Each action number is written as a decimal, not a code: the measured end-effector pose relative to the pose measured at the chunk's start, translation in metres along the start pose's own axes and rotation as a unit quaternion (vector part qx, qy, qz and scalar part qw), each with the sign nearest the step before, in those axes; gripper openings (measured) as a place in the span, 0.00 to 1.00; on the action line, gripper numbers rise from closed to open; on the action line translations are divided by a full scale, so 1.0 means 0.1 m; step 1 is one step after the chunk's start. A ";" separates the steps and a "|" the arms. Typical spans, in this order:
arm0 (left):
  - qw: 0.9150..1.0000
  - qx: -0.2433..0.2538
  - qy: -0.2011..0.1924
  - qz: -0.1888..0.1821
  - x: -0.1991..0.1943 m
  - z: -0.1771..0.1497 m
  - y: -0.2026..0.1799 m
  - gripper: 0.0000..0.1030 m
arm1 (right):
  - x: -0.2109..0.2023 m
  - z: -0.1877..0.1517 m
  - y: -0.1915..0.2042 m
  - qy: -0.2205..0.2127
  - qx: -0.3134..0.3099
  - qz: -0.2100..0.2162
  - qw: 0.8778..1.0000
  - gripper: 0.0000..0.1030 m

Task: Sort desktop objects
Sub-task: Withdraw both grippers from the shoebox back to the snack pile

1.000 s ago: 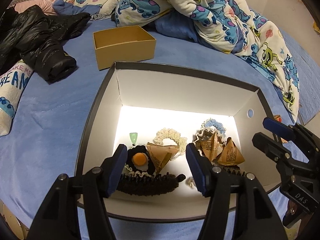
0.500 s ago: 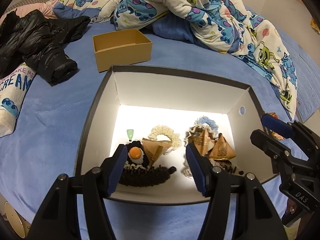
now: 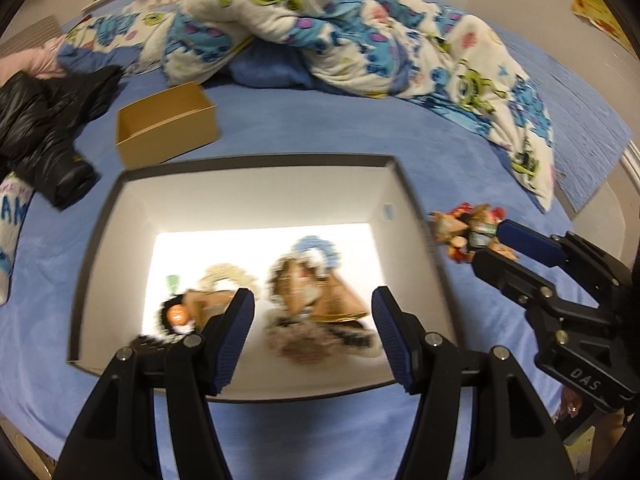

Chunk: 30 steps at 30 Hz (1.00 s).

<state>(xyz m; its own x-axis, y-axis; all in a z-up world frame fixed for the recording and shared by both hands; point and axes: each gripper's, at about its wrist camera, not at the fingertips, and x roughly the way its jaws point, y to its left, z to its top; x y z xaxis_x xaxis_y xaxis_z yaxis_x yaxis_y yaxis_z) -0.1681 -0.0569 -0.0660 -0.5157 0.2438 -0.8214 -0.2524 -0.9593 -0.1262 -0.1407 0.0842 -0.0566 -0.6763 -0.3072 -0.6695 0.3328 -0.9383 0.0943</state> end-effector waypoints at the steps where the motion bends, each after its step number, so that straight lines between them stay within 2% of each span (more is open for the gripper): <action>1: 1.000 0.005 0.000 -0.003 0.01 0.01 -0.08 0.60 | -0.03 -0.02 -0.05 0.000 0.003 -0.003 1.000 0.45; 14: 0.997 0.064 0.013 -0.043 0.24 0.08 -1.01 0.60 | -0.38 -0.36 -0.93 -0.001 0.046 -0.052 0.998 0.45; 30: 0.989 0.117 0.040 -0.080 0.70 0.04 -1.80 0.60 | -0.54 -0.71 -1.66 0.006 0.076 -0.088 0.993 0.45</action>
<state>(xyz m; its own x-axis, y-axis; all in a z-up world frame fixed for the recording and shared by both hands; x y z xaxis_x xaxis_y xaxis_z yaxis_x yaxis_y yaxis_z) -0.1623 0.1335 -0.0989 -0.3894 0.3689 -0.8440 -0.5131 -0.8478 -0.1339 -0.1131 0.2675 -0.0884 -0.7065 -0.1354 -0.6946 0.1065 -0.9907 0.0847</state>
